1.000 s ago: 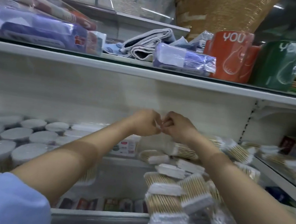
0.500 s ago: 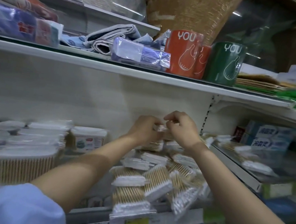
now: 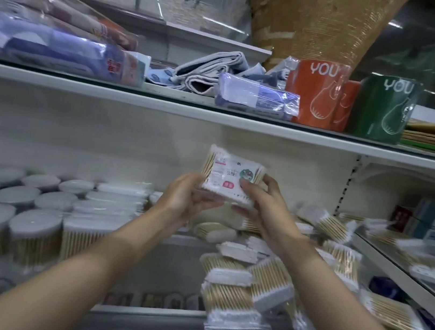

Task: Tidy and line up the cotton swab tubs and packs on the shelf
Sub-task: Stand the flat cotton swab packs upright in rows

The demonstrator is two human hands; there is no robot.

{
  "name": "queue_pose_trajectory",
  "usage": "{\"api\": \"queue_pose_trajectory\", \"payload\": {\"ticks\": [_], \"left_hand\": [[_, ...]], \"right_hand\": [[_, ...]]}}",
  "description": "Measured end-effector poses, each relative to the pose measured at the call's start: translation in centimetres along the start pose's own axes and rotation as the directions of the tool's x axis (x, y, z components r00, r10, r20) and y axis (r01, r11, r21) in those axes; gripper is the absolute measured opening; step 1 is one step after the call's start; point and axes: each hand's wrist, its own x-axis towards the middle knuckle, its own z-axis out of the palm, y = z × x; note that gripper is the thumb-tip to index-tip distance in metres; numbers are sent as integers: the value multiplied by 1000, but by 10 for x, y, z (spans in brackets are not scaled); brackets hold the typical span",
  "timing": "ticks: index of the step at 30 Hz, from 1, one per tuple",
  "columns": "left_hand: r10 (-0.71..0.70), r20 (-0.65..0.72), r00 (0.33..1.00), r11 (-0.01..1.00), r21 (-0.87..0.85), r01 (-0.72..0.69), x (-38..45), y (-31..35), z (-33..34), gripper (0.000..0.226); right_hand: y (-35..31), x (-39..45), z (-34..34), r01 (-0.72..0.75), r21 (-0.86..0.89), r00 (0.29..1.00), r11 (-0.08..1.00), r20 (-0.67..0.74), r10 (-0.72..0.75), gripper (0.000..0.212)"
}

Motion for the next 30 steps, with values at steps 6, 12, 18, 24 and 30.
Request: {"api": "queue_pose_trajectory", "payload": {"ticks": [6, 12, 18, 24, 30], "left_hand": [[0, 19, 1000, 991, 137, -3, -18, -11, -21, 34], [92, -62, 994, 987, 136, -83, -16, -19, -23, 46], [110, 29, 994, 994, -17, -109, -17, -18, -26, 15], [110, -14, 994, 994, 7, -109, -20, -18, -26, 6], [207, -126, 970, 976, 97, -196, -24, -18, -27, 7]], "right_hand": [[25, -12, 16, -26, 185, 998, 982, 54, 17, 26], [43, -13, 16, 6, 293, 987, 956, 152, -53, 48], [48, -15, 16, -31, 338, 981, 941, 189, -35, 57], [48, -13, 15, -30, 358, 989, 933, 144, -24, 25], [43, -16, 19, -79, 418, 992, 905, 123, 30, 57]]}}
